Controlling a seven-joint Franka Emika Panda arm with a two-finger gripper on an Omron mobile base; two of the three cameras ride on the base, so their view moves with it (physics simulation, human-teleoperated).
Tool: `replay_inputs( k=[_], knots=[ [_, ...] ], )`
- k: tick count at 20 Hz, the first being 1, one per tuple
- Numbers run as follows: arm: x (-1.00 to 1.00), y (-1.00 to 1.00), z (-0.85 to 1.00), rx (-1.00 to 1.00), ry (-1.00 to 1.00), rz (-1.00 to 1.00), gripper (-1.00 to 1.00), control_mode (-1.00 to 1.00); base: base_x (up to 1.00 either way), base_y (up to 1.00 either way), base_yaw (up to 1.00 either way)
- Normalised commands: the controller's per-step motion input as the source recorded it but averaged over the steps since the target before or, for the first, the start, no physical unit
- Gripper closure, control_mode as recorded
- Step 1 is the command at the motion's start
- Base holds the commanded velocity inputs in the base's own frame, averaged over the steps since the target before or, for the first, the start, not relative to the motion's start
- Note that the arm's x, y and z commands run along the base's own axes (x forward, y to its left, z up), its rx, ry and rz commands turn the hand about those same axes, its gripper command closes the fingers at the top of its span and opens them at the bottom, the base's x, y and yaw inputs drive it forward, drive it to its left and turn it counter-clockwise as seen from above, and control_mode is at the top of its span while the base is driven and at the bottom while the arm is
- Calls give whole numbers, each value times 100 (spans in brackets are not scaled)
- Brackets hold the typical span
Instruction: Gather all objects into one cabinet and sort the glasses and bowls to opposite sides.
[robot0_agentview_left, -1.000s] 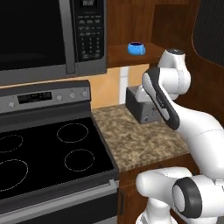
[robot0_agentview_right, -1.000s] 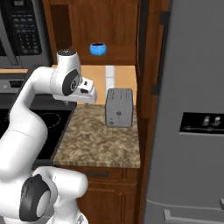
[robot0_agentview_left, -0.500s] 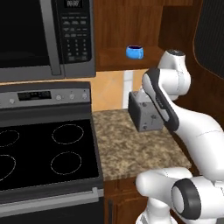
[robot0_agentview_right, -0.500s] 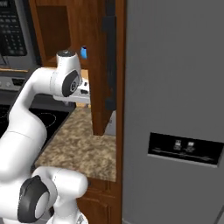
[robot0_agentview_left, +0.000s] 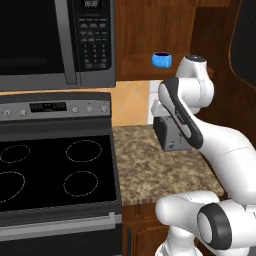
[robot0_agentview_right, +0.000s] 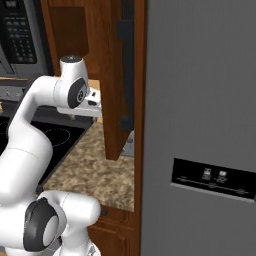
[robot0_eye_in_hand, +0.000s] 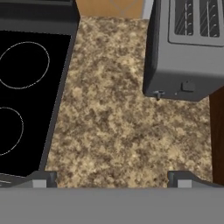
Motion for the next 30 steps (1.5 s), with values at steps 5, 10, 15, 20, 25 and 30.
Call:
replay_inputs(
  k=[5, 10, 15, 20, 25, 30],
  knots=[
    [0, 0, 0, 0, 0, 0, -100, 100, 18, -2, 0],
    [0, 0, 0, 0, 0, 0, -100, 100, 0, 0, 0],
    [0, 0, 0, 0, 0, 0, -100, 100, 0, 0, 0],
    [0, 0, 0, 0, -1, 0, -100, -100, -1, 0, 0],
    [-3, 0, 44, 0, -11, -8, -100, -100, 0, 0, 0],
    [0, 0, 72, 0, -10, -7, -100, -100, 0, 0, 0]
  ],
)
